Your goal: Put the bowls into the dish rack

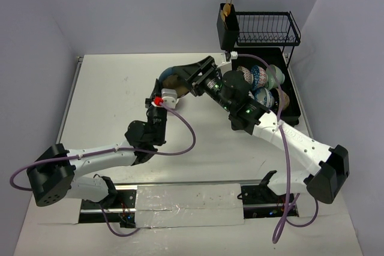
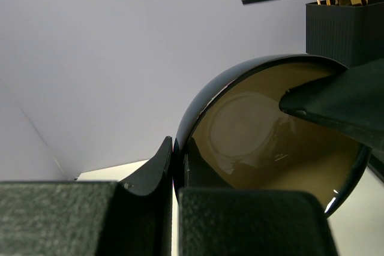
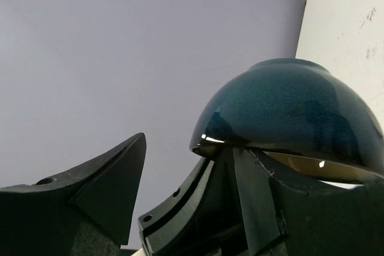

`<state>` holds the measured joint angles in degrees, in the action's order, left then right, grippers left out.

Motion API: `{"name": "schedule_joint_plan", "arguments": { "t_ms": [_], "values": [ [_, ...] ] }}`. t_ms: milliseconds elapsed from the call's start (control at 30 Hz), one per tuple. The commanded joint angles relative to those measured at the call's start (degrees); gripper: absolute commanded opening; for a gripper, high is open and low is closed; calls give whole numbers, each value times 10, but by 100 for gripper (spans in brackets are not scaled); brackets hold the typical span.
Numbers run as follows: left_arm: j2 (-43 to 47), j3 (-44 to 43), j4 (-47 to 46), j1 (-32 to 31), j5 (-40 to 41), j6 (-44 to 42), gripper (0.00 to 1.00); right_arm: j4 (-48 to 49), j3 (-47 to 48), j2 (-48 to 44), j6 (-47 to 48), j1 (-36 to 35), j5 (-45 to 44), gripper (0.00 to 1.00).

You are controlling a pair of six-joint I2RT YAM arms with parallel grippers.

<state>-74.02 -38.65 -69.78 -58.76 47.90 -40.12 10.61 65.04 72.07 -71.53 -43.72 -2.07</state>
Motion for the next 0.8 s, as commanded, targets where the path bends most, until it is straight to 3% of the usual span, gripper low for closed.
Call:
{"name": "schedule_joint_plan", "arguments": {
  "t_ms": [0,233,267,300,333,467,500,567,600,767],
  "values": [
    [-3,3,-120,-15,-31,-9,0,33,45,3,-13,-5,-38,67],
    [-27,-17,-134,-17,-3,-22,0,17,50,12,0,-19,-33,66],
    [-24,-19,-122,-16,17,-14,0,12,45,7,14,-18,-35,66],
    [-11,-23,-58,-16,48,60,0,-8,19,-27,42,-19,-54,67],
    [-10,-23,-57,-16,48,61,0,-23,18,-27,42,-18,-66,67],
    [56,-31,151,-14,61,250,0,-94,2,-69,105,-16,-120,70],
    [69,-40,278,-14,55,297,0,-106,-1,-83,138,-16,-132,72],
    [92,-65,395,-9,15,450,0,-162,-10,-98,168,-13,-172,75],
    [98,-75,502,-8,-1,530,0,-175,-24,-116,176,-8,-175,77],
    [94,-114,693,-4,-133,680,0,-240,-62,-159,246,19,-190,79]
  ]
}}
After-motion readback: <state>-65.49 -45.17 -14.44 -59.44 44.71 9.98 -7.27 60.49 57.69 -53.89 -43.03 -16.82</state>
